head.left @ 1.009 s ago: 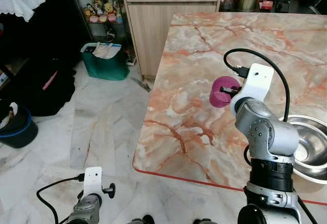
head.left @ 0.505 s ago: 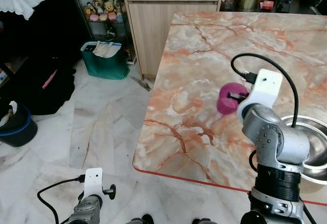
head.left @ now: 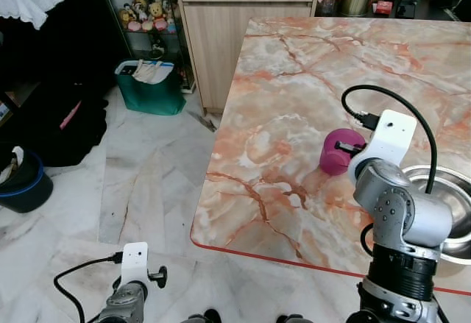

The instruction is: Setting the table

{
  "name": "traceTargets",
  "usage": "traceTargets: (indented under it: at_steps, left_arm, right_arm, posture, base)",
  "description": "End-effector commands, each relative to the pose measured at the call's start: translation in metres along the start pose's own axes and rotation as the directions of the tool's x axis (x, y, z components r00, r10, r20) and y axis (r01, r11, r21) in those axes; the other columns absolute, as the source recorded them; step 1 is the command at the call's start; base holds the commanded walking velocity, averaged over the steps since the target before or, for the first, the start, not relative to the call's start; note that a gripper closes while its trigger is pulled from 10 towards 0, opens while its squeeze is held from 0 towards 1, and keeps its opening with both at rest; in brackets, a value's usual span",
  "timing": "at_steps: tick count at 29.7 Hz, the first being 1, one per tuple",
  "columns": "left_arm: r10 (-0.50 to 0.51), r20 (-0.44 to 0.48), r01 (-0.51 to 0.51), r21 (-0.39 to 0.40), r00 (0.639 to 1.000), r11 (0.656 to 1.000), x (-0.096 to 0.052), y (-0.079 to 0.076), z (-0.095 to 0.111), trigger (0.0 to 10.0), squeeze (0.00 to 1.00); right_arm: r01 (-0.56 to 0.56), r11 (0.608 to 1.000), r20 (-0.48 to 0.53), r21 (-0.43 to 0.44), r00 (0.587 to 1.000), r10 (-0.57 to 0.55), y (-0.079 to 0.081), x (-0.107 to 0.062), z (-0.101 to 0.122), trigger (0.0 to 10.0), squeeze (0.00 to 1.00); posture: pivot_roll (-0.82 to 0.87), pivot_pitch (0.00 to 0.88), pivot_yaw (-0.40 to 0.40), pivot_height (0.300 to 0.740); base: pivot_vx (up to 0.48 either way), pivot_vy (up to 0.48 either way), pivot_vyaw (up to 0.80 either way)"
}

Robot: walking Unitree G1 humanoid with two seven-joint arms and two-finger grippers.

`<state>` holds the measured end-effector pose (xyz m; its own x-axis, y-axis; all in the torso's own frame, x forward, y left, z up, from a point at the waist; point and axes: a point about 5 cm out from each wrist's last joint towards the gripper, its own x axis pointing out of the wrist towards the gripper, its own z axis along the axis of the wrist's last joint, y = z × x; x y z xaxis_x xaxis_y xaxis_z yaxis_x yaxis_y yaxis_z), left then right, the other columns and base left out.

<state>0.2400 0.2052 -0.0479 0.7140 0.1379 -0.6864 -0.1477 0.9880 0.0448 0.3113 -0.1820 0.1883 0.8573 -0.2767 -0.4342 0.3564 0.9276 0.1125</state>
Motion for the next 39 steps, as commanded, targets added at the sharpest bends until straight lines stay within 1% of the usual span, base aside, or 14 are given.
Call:
traceTargets:
  at_steps: [1, 5, 18, 19, 20, 22, 25, 27, 28, 29, 31, 32, 38, 39]
  left_arm:
    - [-0.001, -0.039, 0.002, 0.010, 0.999, 1.000, -0.002, 0.002, -0.010, 10.0, 0.00]
    - [-0.002, -0.042, 0.002, 0.010, 0.999, 1.000, -0.002, 0.002, -0.010, 10.0, 0.00]
    - [-0.003, -0.049, 0.004, 0.009, 0.999, 1.000, -0.002, 0.002, -0.013, 10.0, 0.00]
    - [-0.003, -0.049, 0.004, 0.009, 0.999, 1.000, -0.002, 0.002, -0.013, 10.0, 0.00]
    - [-0.003, -0.050, 0.004, 0.008, 0.999, 1.000, -0.002, 0.002, -0.013, 10.0, 0.00]
    - [-0.003, -0.050, 0.004, 0.008, 0.999, 1.000, -0.002, 0.002, -0.013, 10.0, 0.00]
    - [-0.003, -0.050, 0.003, 0.008, 0.999, 1.000, -0.002, 0.003, -0.013, 10.0, 0.00]
    - [-0.002, -0.049, 0.002, 0.008, 0.999, 1.000, -0.002, 0.003, -0.013, 10.0, 0.00]
    - [-0.001, -0.048, 0.002, 0.009, 0.999, 1.000, -0.002, 0.003, -0.013, 10.0, 0.00]
    - [-0.001, -0.048, 0.002, 0.009, 0.999, 1.000, -0.002, 0.004, -0.012, 10.0, 0.00]
    - [0.000, -0.048, 0.001, 0.010, 0.999, 1.000, -0.002, 0.004, -0.012, 10.0, 0.00]
    - [0.000, -0.047, 0.001, 0.010, 0.999, 1.000, -0.002, 0.004, -0.012, 10.0, 0.00]
    - [0.000, -0.046, 0.000, 0.011, 0.999, 1.000, -0.002, 0.005, -0.012, 10.0, 0.00]
    - [0.000, -0.046, 0.000, 0.011, 0.999, 1.000, -0.002, 0.005, -0.012, 10.0, 0.00]
  right_arm:
    - [-0.049, 0.999, 0.009, -0.006, 0.999, 0.049, 0.007, -0.004, 0.002, 10.0, 0.00]
    - [-0.062, 0.998, 0.003, -0.009, 0.998, 0.062, 0.009, -0.005, 0.000, 10.0, 0.00]
    - [-0.025, 1.000, 0.006, 0.005, 1.000, 0.025, 0.002, -0.003, 0.001, 10.0, 0.00]
    - [-0.022, 1.000, 0.006, 0.006, 1.000, 0.022, 0.002, -0.003, 0.001, 10.0, 0.16]
    - [-0.017, 1.000, 0.007, 0.007, 1.000, 0.017, 0.001, -0.003, 0.001, 10.0, 0.20]
    - [-0.016, 1.000, 0.008, 0.008, 1.000, 0.016, 0.001, -0.003, 0.001, 10.0, 0.20]
    - [-0.004, 1.000, 0.009, 0.007, 1.000, 0.004, 0.000, -0.002, 0.001, 10.0, 0.14]
    - [0.002, 1.000, 0.007, 0.012, 1.000, -0.002, -0.001, -0.002, 0.000, 10.0, 0.16]
    - [0.003, 1.000, 0.007, 0.014, 1.000, -0.003, -0.001, -0.002, 0.001, 10.0, 0.31]
    - [0.003, 1.000, 0.008, 0.015, 1.000, -0.003, -0.001, -0.002, 0.001, 10.0, 0.55]
    - [0.006, 1.000, 0.011, 0.015, 1.000, -0.006, -0.002, -0.002, 0.002, 10.0, 0.54]
    - [0.009, 1.000, 0.013, 0.017, 1.000, -0.009, -0.002, -0.002, 0.002, 10.0, 0.52]
    - [0.016, 1.000, 0.013, 0.024, 1.000, -0.016, -0.003, -0.001, 0.002, 10.0, 0.54]
    - [0.016, 1.000, 0.013, 0.024, 1.000, -0.016, -0.003, -0.001, 0.002, 10.0, 0.64]
  posture:
    - [-0.13, 0.154, 0.044, 0.740]
    - [-0.13, 0.156, 0.043, 0.740]
    - [-0.13, 0.155, 0.043, 0.740]
    - [-0.13, 0.155, 0.043, 0.740]
    - [-0.13, 0.154, 0.043, 0.740]
    - [-0.13, 0.154, 0.043, 0.740]
    - [-0.13, 0.154, 0.043, 0.740]
    - [-0.13, 0.153, 0.044, 0.740]
    - [-0.13, 0.153, 0.044, 0.740]
    - [-0.13, 0.154, 0.044, 0.740]
    - [-0.13, 0.154, 0.044, 0.740]
    - [-0.13, 0.154, 0.044, 0.740]
    - [-0.13, 0.154, 0.044, 0.740]
    - [-0.13, 0.154, 0.044, 0.740]
  base:
    - [0.000, 0.000, 0.00]
    - [0.000, 0.000, 0.00]
    - [0.000, 0.000, 0.00]
    - [0.000, 0.000, 0.00]
    - [0.000, 0.000, 0.00]
    - [0.000, 0.000, 0.00]
    - [0.000, 0.000, 0.00]
    - [0.000, 0.000, 0.00]
    - [0.000, 0.000, 0.00]
    - [0.000, 0.000, 0.00]
    - [0.000, 0.000, 0.00]
    - [0.000, 0.000, 0.00]
    - [0.000, 0.000, 0.00]
    - [0.000, 0.000, 0.00]
